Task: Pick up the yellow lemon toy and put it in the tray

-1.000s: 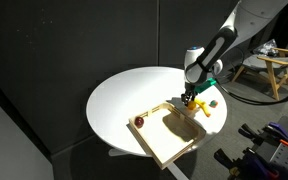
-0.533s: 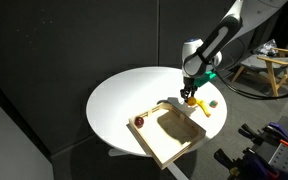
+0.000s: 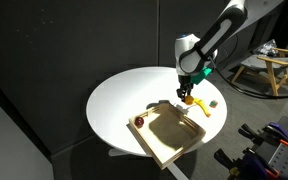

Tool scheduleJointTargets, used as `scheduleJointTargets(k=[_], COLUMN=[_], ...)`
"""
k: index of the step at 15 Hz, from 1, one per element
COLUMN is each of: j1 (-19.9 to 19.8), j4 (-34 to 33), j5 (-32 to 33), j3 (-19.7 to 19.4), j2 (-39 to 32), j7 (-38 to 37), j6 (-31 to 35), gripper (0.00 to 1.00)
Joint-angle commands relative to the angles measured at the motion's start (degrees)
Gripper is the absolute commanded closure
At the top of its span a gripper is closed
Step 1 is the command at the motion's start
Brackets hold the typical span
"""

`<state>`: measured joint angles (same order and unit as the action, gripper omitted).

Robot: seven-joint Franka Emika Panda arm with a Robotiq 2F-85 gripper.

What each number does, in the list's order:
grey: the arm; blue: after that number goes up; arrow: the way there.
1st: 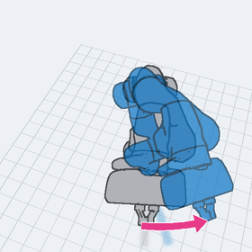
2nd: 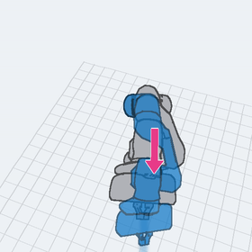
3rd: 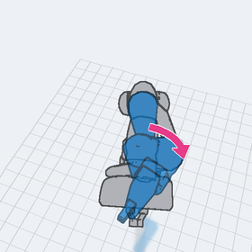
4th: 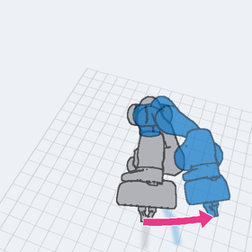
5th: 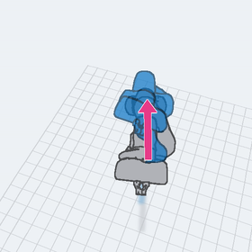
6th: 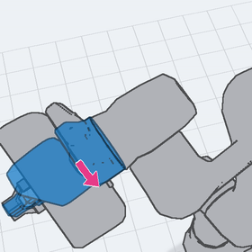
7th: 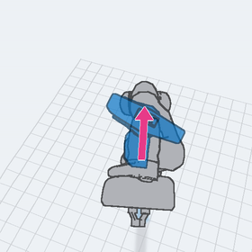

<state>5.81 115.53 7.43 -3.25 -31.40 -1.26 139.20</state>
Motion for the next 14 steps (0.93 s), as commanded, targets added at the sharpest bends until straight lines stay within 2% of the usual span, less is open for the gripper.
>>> scheduleJointTargets(k=[1, 14], j1=[1.53, 7.15], j4=[0.27, -5.39], j5=[1.74, 0.29], j3=[1.01, 3.03], j2=[1.55, -3.1], j7=[-1.64, -10.85], j6=[-2.19, -4.93], gripper=[0.66, 0.66])
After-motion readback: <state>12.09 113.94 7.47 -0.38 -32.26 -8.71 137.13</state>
